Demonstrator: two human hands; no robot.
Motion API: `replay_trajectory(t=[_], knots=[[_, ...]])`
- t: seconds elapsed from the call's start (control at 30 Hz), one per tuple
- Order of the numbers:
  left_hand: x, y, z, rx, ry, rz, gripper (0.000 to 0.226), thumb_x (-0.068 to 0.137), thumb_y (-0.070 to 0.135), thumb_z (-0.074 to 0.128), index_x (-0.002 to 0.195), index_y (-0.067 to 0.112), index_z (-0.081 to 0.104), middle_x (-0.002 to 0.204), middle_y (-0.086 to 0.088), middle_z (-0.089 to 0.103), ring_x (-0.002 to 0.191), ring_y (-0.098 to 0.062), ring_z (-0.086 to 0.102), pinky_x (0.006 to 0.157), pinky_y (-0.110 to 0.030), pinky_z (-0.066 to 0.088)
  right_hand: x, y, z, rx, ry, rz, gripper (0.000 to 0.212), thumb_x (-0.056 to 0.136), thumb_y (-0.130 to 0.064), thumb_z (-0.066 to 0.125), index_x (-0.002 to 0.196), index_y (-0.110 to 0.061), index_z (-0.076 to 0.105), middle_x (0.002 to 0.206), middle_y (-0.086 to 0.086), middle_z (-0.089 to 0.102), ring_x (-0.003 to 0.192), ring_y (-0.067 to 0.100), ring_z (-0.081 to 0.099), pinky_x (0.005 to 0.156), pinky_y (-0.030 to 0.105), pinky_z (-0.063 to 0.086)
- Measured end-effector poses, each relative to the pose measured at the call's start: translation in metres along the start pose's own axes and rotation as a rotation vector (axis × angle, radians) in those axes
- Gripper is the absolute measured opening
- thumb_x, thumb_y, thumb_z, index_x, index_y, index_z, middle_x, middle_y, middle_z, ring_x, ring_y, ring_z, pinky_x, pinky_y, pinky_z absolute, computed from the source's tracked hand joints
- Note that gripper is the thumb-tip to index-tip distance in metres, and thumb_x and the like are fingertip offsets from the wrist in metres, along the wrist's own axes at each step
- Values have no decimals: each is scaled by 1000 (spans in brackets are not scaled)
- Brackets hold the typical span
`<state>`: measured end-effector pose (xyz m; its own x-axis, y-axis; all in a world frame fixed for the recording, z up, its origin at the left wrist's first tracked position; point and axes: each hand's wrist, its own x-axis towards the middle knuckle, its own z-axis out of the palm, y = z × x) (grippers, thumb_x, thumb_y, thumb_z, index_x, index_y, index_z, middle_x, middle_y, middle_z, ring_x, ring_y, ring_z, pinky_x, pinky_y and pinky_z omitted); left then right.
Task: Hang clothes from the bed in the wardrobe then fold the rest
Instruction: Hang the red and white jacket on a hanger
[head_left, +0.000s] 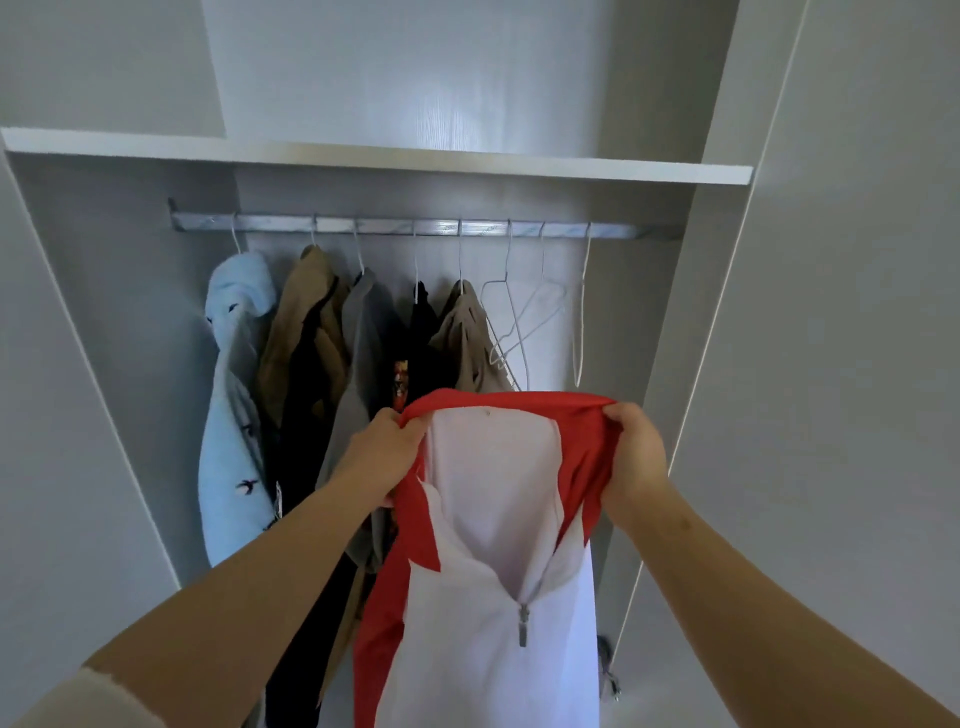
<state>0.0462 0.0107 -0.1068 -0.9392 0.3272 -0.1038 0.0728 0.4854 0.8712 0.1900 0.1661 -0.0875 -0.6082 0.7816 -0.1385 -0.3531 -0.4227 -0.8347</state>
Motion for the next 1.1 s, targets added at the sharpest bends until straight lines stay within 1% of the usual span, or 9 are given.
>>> replay_trajectory(t=[0.17,0.3,0.4,0.53,0.63,0.7,0.93,1.03,1.1], knots=[[30,26,5,-396,65,-19,26,95,45,40,89,22,50,78,1,54,74,-21,53,62,-30,42,50,14,11,-466,-124,-79,24,84,-7,49,61,-14,49,60,4,46,58,17,42,55,27,35],[50,58,12,-575,91,72,23,97,28,43,76,26,53,78,-1,59,71,-16,56,56,-26,42,98,16,29,-771,-188,-74,12,82,-10,53,77,-17,61,77,5,63,72,22,58,70,33,50],[71,76,18,-555,81,90,24,97,23,43,79,21,59,76,-3,63,69,-17,60,55,-26,45,141,11,47,-862,-200,-240,13,87,-13,48,83,-17,60,74,-7,58,63,9,51,53,21,41],[101,88,27,-541,119,47,24,96,23,44,79,22,61,70,0,65,64,-14,63,49,-22,45,198,8,68,-835,-148,-289,12,90,-10,45,95,-15,55,84,-5,53,66,7,49,52,20,37],[116,89,25,-557,153,-14,22,95,24,46,80,20,61,72,-3,66,66,-17,63,50,-25,45,230,16,75,-780,-133,-120,22,90,-4,42,106,-5,57,100,9,57,94,27,58,79,33,48],[124,87,22,-564,191,-40,23,95,23,47,77,21,60,68,-2,65,63,-17,62,49,-24,45,247,21,77,-727,-131,-37,20,88,5,44,89,-6,61,104,18,61,101,36,60,89,39,49],[137,79,25,-565,234,-113,21,95,23,47,79,19,60,71,-5,66,66,-19,62,50,-25,45,267,37,96,-444,-262,226,21,86,11,54,80,-9,49,71,13,55,56,20,57,39,22,52],[137,76,28,-578,245,-111,21,95,20,46,78,23,59,68,-3,66,64,-17,63,50,-26,46,268,45,110,-403,-302,287,16,86,-10,65,79,-6,51,53,8,55,44,13,54,41,18,48],[137,73,28,-592,238,-106,22,95,19,45,79,23,59,69,-3,68,65,-18,65,52,-26,48,273,51,119,-434,-301,275,22,84,-9,66,103,-3,55,76,14,64,65,21,63,60,27,55]])
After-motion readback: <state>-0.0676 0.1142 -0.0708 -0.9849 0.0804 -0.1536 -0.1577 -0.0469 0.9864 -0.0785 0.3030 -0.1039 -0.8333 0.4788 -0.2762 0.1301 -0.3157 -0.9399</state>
